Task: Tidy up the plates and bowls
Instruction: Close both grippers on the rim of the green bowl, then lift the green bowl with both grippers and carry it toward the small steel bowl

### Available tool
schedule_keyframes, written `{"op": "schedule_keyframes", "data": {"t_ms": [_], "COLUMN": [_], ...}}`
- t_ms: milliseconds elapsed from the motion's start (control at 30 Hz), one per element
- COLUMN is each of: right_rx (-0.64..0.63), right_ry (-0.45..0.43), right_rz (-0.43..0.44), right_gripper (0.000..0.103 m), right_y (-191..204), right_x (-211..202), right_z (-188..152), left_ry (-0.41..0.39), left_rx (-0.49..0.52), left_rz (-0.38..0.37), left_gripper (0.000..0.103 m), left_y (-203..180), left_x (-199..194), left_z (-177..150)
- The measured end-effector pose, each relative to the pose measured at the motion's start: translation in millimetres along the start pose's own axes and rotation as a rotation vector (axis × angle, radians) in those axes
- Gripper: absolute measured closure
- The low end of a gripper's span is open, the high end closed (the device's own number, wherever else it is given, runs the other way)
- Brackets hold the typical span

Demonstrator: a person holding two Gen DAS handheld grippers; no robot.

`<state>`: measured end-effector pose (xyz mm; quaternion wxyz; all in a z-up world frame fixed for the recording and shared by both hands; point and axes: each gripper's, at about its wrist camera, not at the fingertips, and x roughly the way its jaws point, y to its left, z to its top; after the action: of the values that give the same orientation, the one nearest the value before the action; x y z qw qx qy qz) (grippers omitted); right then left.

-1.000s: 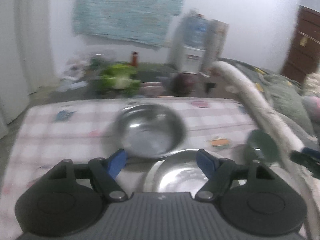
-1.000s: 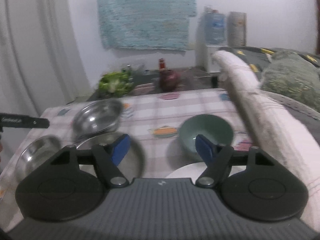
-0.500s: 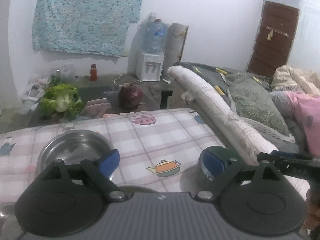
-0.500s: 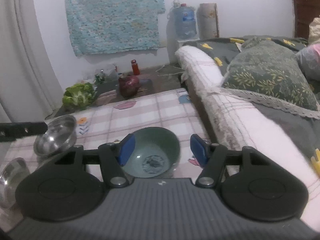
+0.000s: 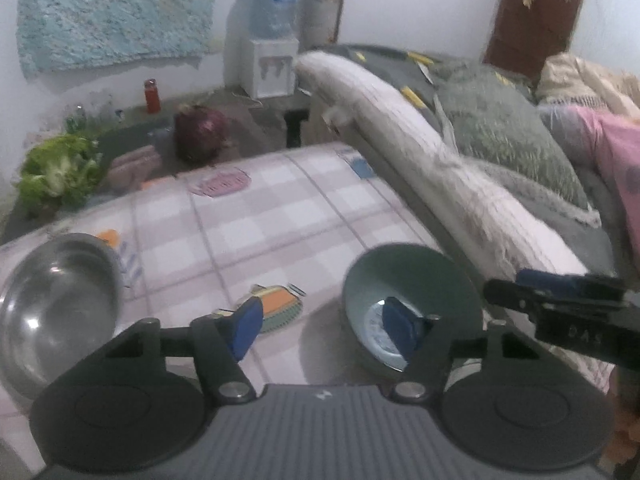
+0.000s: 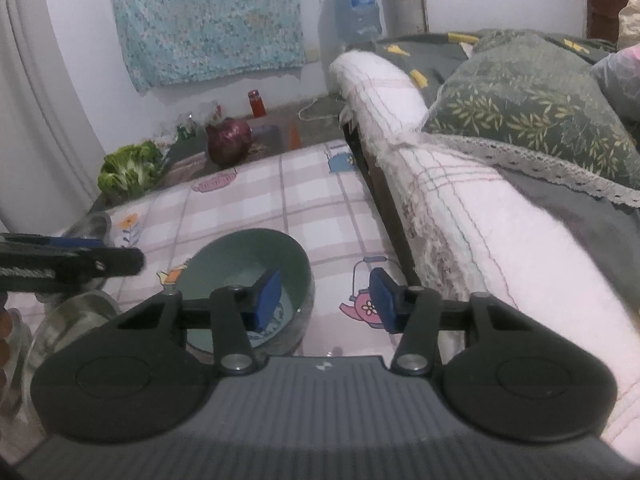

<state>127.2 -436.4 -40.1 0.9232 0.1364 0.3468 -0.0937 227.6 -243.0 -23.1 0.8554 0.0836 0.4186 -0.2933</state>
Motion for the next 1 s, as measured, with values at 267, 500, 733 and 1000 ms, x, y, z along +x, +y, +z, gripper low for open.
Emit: {"op": "schedule_keyframes", "data": {"t_ms": [267,500,733,1000], "right_rx": [0.030,0.030,0.010,-0.037], "right_ry": [0.070,0.111,0.110,0.098], "right_rz": [0.049,0.098,0.112,0.140], "right_gripper": [0.070,0.087,0.089,0.089], "right_y": [-8,3,18,47], "right_x": [18,29,38,55], "right_z": [1,0,4,11], "left_ry": [0.064,0.078,0.066,0.062], "left_rx": [0.040,0.048,0.046,-0.014], "left_rz": [0.016,0.029,0.065,0.107], "left_gripper": [0.063,0.082,0.090,0.091], "left_y": [-17,-16,-7,21], "left_x": [26,32,28,25], "left_z": [0,-3,-4,0]}}
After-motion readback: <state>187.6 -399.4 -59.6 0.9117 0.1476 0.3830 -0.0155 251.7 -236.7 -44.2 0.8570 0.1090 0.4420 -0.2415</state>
